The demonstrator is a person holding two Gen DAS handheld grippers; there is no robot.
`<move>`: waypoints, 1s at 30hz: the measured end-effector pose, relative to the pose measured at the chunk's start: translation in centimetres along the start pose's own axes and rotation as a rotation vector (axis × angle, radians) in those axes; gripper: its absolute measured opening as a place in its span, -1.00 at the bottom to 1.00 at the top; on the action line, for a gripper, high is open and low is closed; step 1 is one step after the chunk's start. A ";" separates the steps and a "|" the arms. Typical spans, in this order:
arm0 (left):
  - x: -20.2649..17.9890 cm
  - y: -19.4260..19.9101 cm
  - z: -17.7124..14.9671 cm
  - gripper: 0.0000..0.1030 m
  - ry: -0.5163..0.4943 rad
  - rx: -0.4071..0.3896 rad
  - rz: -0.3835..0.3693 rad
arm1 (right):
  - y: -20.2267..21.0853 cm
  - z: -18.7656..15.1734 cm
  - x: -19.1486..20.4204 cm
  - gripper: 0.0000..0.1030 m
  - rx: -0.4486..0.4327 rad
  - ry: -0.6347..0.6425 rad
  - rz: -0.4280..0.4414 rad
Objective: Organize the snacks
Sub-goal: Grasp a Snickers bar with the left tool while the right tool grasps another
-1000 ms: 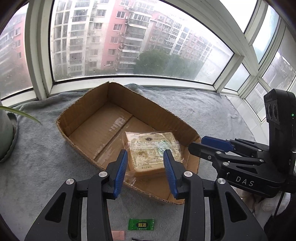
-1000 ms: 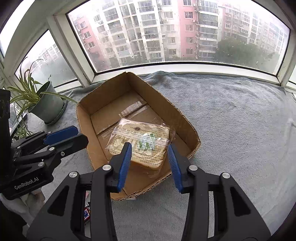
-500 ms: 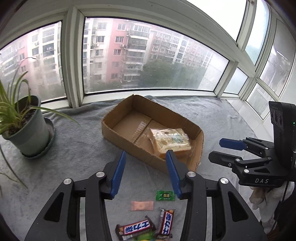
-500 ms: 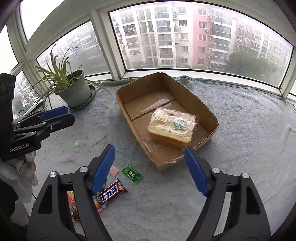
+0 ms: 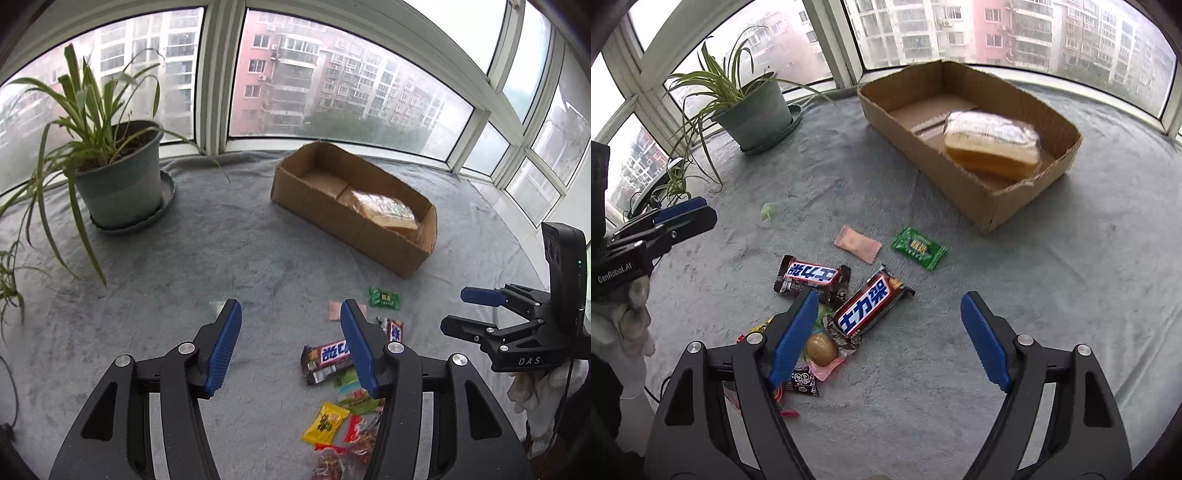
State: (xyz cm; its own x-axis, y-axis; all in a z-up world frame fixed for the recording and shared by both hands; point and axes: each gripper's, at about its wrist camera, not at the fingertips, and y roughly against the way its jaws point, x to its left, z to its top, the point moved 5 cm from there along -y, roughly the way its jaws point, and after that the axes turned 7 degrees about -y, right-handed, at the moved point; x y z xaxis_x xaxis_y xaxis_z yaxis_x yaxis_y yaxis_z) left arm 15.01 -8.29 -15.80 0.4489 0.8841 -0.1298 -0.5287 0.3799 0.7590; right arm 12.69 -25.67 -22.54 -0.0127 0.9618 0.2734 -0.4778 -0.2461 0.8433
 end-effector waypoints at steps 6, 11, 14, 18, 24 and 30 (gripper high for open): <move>-2.0 -3.3 -2.3 0.06 -0.072 0.099 -0.037 | -3.0 -0.9 0.1 0.59 0.060 -0.080 0.012; -3.9 -5.3 -3.2 0.04 -0.194 0.153 -0.037 | -4.1 -1.2 -0.2 0.40 0.095 -0.117 0.028; -5.0 -5.9 -3.3 0.04 -0.278 0.166 -0.040 | -4.6 -1.1 -0.2 0.39 0.104 -0.122 0.025; -6.0 -6.7 -3.6 0.04 -0.358 0.192 -0.054 | -5.2 -1.0 0.1 0.38 0.119 -0.113 0.023; -6.8 -8.3 -3.8 0.04 -0.431 0.230 -0.059 | -6.1 -1.0 0.4 0.14 0.143 -0.082 0.003; -7.2 -9.6 -3.8 0.04 -0.451 0.256 -0.074 | -5.8 -0.7 0.0 0.13 0.139 -0.039 -0.023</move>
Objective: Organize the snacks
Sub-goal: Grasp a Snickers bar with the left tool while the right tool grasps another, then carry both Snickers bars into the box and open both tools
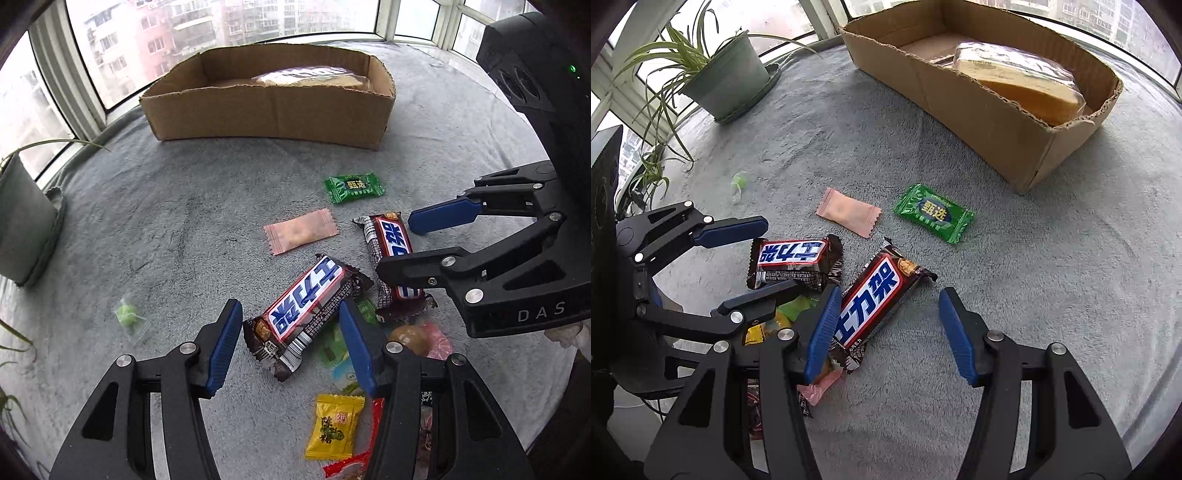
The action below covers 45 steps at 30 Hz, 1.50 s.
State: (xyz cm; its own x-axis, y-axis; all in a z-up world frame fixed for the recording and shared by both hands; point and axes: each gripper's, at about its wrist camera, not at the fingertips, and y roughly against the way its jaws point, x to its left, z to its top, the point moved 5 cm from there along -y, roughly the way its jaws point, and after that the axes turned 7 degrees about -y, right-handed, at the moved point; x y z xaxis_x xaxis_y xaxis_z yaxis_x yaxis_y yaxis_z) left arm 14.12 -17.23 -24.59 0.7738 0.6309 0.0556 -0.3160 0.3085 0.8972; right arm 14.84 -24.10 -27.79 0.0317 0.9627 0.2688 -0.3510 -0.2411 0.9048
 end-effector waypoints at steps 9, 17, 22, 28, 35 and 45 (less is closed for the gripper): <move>-0.2 -1.3 0.6 -0.20 0.050 0.001 -0.060 | -0.6 0.4 0.4 0.13 0.019 0.013 -0.003; 0.4 -0.8 0.1 -0.45 0.123 -0.024 -0.067 | -0.8 0.4 1.4 -0.30 0.018 0.068 0.021; 1.4 -0.6 -0.3 -0.45 0.172 -0.037 -0.077 | -0.2 0.6 1.1 -0.47 -0.004 0.067 0.035; 2.0 0.3 -0.2 -0.45 0.194 -0.062 -0.087 | 0.4 0.7 0.4 -0.54 -0.013 0.072 0.033; 2.6 1.4 -0.3 -0.45 0.217 -0.082 -0.084 | 1.4 0.9 0.4 -0.56 -0.056 0.077 0.045; 5.7 4.3 1.7 -0.45 0.284 -0.162 -0.067 | 6.6 5.2 -0.5 -0.56 -0.189 0.092 0.037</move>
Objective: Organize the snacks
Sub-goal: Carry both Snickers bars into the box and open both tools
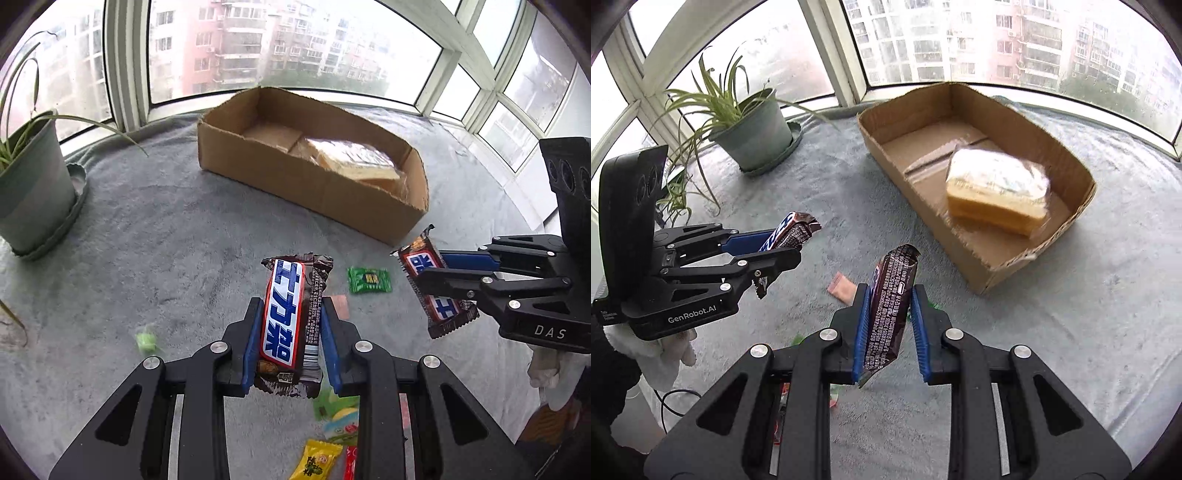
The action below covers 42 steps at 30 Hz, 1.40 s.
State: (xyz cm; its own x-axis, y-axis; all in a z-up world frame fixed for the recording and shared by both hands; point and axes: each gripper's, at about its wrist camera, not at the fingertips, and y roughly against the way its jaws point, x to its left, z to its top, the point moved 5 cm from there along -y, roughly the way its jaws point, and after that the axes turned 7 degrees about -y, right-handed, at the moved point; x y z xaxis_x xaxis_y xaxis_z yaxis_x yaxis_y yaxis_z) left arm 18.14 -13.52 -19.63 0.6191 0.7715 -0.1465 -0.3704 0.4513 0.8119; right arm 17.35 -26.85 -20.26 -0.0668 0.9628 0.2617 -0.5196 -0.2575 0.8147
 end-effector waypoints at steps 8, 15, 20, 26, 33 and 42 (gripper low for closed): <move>1.2 -0.5 4.9 -0.45 0.043 -0.067 0.007 | 1.7 5.1 -3.5 -0.56 -0.081 -0.017 -0.073; 1.1 -1.6 8.2 -0.45 0.071 -0.103 0.002 | 1.0 8.0 -7.3 -0.56 -0.087 -0.050 -0.134; 0.8 -2.8 10.2 -0.45 0.078 -0.115 0.007 | 0.2 9.1 -9.1 -0.56 -0.083 -0.048 -0.171; 0.8 -4.5 12.2 -0.45 0.078 -0.107 0.023 | -0.6 10.0 -10.6 -0.56 -0.077 -0.056 -0.189; 1.0 -6.3 13.0 -0.45 0.103 -0.099 0.030 | -2.1 10.6 -11.9 -0.56 -0.064 -0.073 -0.197; 0.6 -8.5 13.9 -0.45 0.105 -0.084 0.013 | -3.7 10.2 -12.9 -0.56 -0.039 -0.087 -0.208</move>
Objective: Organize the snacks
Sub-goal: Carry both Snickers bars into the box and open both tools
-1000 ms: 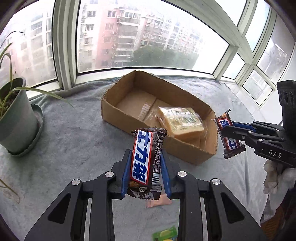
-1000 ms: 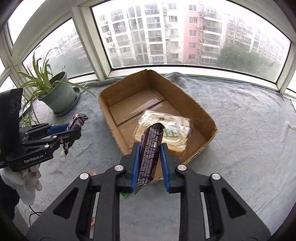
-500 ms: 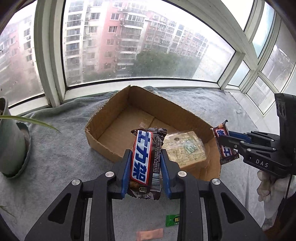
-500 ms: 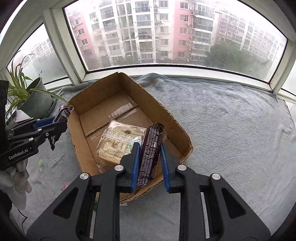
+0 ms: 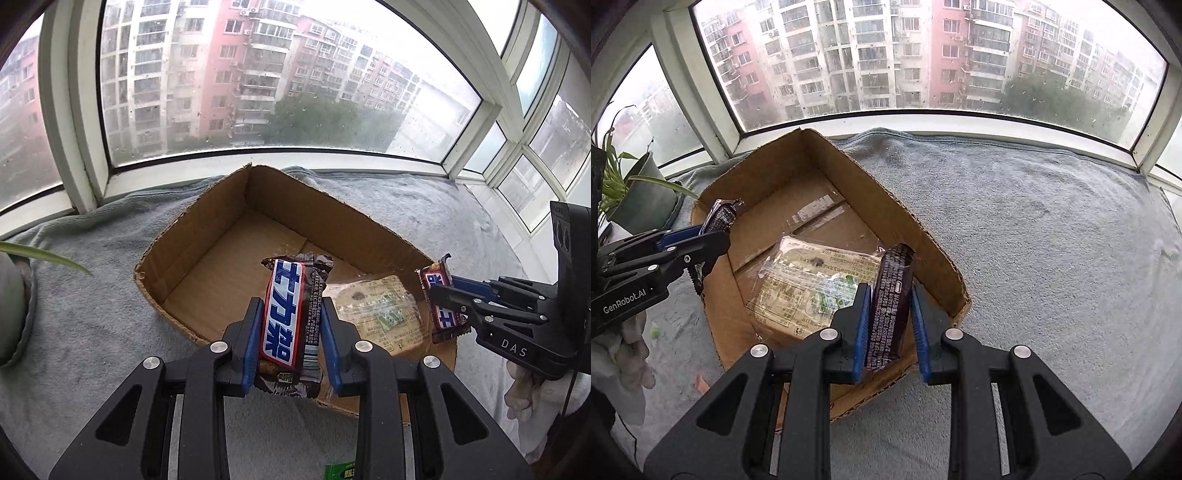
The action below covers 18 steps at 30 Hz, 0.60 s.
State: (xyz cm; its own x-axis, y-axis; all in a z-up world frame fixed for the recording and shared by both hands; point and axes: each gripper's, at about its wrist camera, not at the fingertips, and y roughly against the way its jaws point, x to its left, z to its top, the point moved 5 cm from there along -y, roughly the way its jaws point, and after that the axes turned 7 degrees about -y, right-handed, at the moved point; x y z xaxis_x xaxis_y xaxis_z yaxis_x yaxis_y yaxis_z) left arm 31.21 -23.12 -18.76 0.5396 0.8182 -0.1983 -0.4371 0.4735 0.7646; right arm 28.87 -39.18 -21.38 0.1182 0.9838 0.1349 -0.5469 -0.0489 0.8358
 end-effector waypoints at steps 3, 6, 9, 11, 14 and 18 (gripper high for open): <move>-0.1 -0.5 0.0 -0.45 -0.001 0.007 -0.001 | 0.0 0.2 -0.3 -0.57 -0.004 -0.005 -0.005; -0.4 -0.7 0.0 -0.45 -0.008 0.006 -0.008 | 0.2 0.2 -0.4 -0.57 -0.005 -0.005 -0.006; -0.6 -0.7 -0.1 -0.45 -0.009 0.016 -0.012 | 0.6 0.3 -0.3 -0.52 -0.019 -0.002 -0.009; -0.6 -0.7 0.0 -0.33 -0.008 0.017 -0.009 | 0.8 0.3 -0.2 -0.13 -0.027 0.000 -0.012; -0.3 -0.2 0.1 -0.13 0.009 0.009 0.002 | 1.4 0.2 0.1 0.03 -0.042 0.013 -0.009; -0.4 0.9 0.1 -0.13 -0.004 -0.007 0.013 | 2.5 0.0 0.5 0.05 -0.059 0.022 0.005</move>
State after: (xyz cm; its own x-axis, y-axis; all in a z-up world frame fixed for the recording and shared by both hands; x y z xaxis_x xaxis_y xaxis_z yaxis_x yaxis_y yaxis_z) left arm 30.68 -23.10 -17.93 0.5367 0.8230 -0.1863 -0.4487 0.4653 0.7630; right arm 27.59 -38.80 -19.23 0.0974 0.9871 0.1271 -0.5954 -0.0445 0.8022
